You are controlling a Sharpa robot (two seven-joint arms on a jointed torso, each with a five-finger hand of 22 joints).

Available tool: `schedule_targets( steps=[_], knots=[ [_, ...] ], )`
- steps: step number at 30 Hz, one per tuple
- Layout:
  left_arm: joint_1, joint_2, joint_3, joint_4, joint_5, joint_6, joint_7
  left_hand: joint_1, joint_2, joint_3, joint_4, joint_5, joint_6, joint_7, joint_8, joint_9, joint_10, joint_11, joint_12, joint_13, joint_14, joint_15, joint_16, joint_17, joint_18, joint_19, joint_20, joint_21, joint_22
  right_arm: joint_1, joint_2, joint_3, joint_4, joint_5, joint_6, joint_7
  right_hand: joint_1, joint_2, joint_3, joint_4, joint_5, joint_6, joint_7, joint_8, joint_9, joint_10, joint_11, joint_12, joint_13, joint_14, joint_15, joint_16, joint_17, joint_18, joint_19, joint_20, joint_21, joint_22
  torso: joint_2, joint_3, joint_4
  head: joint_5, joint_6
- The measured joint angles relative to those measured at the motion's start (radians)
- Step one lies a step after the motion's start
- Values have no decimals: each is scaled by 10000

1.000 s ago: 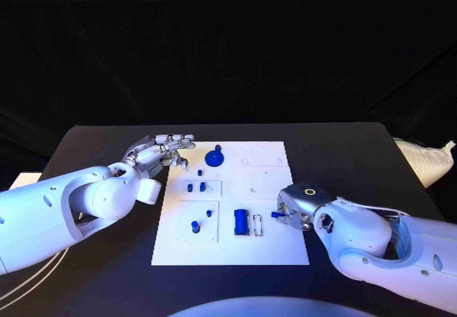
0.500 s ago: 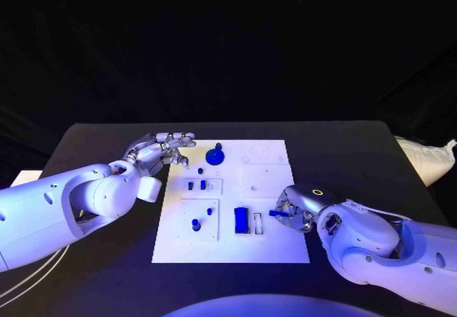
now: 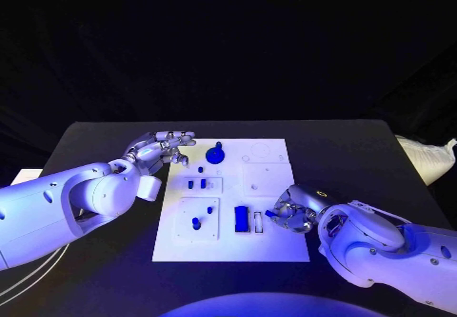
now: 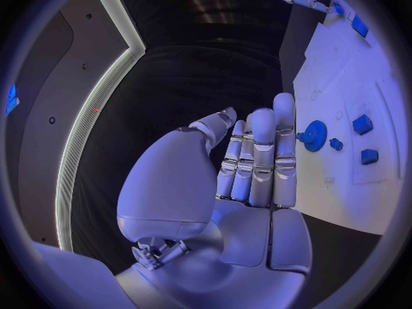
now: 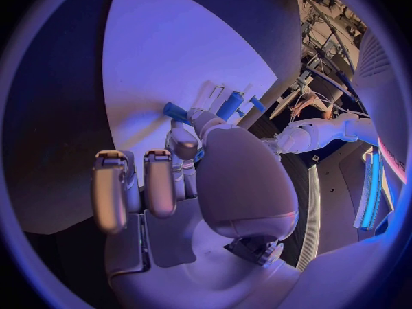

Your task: Assemble the parts on the task board

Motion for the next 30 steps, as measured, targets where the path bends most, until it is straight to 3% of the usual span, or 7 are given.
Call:
schedule_targets(
  steps=[5, 11, 13, 30],
  knots=[
    [0, -3, 0, 9, 0, 4, -4, 0, 0, 0, 0, 0, 0, 0, 0, 0, 0, 0, 0, 0, 0, 0, 0, 0, -1, 0, 0, 0, 0, 1, 124, 1, -20, 501, -10, -7, -311, -98, 30, 72, 14, 116, -9, 0, 30, 28, -24, 57, 46, 0, 0, 0, 0, 0, 0, 0, 0, -1, -2, -5, 6, 0, -12],
    [0, -3, 0, 20, 0, 9, -7, 0, 0, 0, 0, 0, 0, 0, 0, 0, 0, 0, 0, 0, 0, 0, 0, 1, -1, 0, 0, 0, 1, 1, 311, 2, -107, 866, -5, -14, -896, -239, -301, 429, 528, 262, -79, 87, 167, 182, -39, 300, 195, -19, -19, 136, -1, 0, 0, 0, 71, -2, -3, -5, 6, 12, -23],
    [0, -3, 0, 23, -1, 10, -8, 0, 0, 0, 0, 0, 0, 0, 0, 0, 0, 0, 0, 0, 0, 0, 0, 1, 0, 0, 0, 0, 0, 1, 373, 2, -134, 932, -5, -15, -1036, -274, -463, 524, 791, 288, -102, 122, 191, 197, -52, 341, 246, -35, -35, 137, -1, -108, 0, 0, 71, -2, -2, -3, 6, 18, -35],
    [-1, -6, 2, 31, -2, 19, -17, 0, 0, 0, 0, 0, 0, 0, 0, 0, 0, 0, 0, 0, 0, 0, 0, 2, -1, 0, 0, 0, 1, 4, 642, 5, -237, 1285, -16, -25, -1321, -137, -1169, 686, 1566, 372, -158, 158, 332, 251, -106, 426, 347, 2, -73, 182, 6, -105, 39, -39, 116, -4, -2, 6, 1, 68, -48]
  ],
)
